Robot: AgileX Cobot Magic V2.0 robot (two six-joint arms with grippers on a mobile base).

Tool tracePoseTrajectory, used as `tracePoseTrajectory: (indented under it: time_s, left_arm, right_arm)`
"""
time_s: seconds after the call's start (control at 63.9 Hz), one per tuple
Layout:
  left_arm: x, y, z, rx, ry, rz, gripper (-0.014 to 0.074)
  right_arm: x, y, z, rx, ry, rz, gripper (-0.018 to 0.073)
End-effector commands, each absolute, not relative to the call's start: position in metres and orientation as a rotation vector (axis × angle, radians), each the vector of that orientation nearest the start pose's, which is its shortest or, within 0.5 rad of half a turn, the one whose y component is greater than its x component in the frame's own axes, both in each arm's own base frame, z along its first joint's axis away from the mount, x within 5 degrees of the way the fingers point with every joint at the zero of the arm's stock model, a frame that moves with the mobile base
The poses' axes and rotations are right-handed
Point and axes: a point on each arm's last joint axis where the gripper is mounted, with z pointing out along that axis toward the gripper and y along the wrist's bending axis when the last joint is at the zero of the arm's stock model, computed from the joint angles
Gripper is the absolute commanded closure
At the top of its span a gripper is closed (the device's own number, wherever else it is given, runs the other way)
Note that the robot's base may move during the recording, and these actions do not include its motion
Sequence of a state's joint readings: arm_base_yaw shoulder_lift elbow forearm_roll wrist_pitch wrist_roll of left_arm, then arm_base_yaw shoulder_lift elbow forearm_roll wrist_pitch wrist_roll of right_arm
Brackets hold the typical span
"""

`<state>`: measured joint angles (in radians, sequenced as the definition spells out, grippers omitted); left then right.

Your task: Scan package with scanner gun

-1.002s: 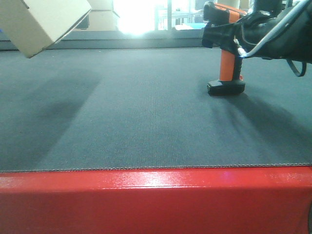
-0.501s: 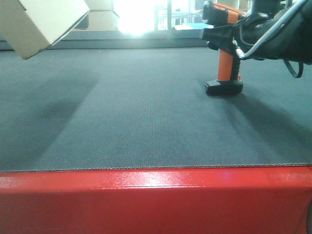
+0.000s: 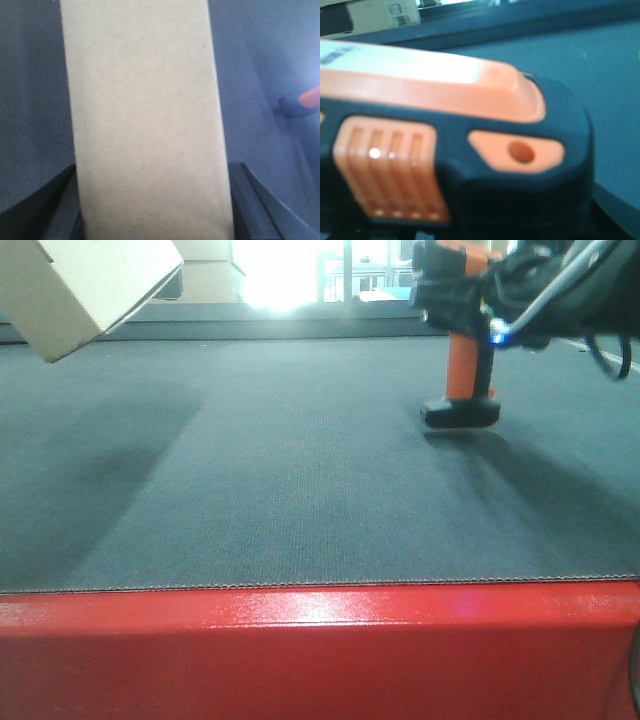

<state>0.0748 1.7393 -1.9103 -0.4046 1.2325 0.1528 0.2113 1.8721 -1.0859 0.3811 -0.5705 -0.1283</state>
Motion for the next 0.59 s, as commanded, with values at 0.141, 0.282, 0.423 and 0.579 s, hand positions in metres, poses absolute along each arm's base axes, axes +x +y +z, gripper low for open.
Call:
tracePoseTrajectory:
  time_s: [0.141, 0.282, 0.423, 0.579]
  left_arm:
    - [0.371, -0.007, 0.419, 0.078, 2.441, -0.452, 0.0707]
    - [0.371, -0.006, 0.418, 0.078, 2.443, -0.443, 0.0707]
    - [0.371, -0.006, 0.418, 0.078, 2.443, -0.443, 0.0707]
    - [0.371, -0.006, 0.418, 0.078, 2.443, -0.443, 0.0707]
  right_arm:
    - [0.397, 0.069, 0.289, -0.144, 1.613, -0.076, 0.0713]
    - [0.396, 0.071, 0.31, -0.251, 1.603, -0.136, 0.0713]
    - [0.398, 0.073, 0.324, -0.295, 1.596, -0.146, 0.0713]
    - [0.4, 0.075, 0.331, -0.306, 1.604, -0.13, 0.0713]
